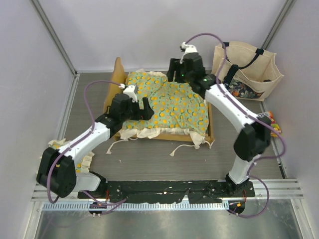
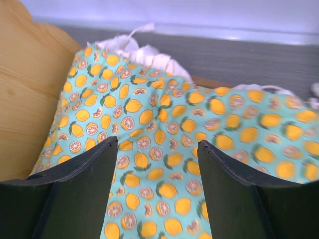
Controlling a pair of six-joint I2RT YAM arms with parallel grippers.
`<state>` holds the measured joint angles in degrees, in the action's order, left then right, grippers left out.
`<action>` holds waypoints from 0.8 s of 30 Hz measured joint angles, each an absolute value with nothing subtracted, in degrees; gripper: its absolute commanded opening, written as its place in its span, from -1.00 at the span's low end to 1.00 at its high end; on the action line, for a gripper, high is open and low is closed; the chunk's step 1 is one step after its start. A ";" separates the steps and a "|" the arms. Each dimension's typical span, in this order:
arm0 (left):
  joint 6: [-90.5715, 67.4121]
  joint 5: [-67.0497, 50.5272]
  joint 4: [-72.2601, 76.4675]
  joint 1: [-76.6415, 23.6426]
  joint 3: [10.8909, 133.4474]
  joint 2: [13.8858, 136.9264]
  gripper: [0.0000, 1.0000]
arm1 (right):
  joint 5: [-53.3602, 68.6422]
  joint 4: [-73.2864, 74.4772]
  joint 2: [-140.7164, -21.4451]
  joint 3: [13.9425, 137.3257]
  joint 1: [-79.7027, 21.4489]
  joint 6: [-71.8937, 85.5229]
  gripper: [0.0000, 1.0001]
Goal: Set up the pet bed
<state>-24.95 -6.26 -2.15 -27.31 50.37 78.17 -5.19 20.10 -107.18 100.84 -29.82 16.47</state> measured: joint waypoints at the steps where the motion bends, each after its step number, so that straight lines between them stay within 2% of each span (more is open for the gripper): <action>1: -25.06 -5.74 -2.83 -27.31 50.37 76.36 0.99 | -5.80 19.22 -103.26 98.15 -29.54 16.49 0.41; 7: -26.85 -1.52 -5.85 -27.31 50.41 61.30 0.99 | -8.75 16.08 -87.90 82.04 -29.10 18.87 0.37; 14: -36.32 17.50 -18.65 -27.35 50.46 46.35 0.99 | -7.90 21.56 -88.92 67.42 -29.61 22.13 0.22; 20: -46.52 34.39 -36.56 -27.66 50.46 40.93 0.99 | -11.70 26.63 -88.49 68.64 -29.69 21.39 0.25; 24: -55.24 44.03 -50.52 -27.35 51.46 39.03 0.99 | -11.88 25.89 -83.18 69.34 -29.78 19.64 0.32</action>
